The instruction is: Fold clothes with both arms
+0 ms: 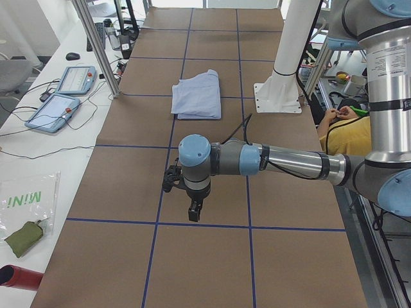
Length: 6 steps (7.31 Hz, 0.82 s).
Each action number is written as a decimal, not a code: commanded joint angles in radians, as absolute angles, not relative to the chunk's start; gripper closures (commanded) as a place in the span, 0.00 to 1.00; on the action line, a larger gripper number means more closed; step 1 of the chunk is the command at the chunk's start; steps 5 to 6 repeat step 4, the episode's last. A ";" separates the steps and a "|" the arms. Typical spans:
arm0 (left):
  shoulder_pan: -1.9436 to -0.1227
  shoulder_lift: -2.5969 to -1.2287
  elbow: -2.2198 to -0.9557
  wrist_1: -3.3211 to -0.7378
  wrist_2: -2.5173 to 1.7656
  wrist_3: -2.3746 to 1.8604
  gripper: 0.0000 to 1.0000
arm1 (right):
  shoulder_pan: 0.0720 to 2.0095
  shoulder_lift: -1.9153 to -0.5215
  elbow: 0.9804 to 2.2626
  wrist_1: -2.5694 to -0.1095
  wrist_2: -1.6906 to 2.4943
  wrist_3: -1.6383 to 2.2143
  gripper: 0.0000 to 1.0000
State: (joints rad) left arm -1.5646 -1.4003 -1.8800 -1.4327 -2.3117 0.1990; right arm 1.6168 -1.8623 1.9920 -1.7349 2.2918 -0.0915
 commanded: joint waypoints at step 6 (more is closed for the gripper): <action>-1.562 -1.405 -1.876 -1.434 -2.312 0.198 0.00 | 1.617 -1.862 1.993 -1.733 2.292 -0.103 0.00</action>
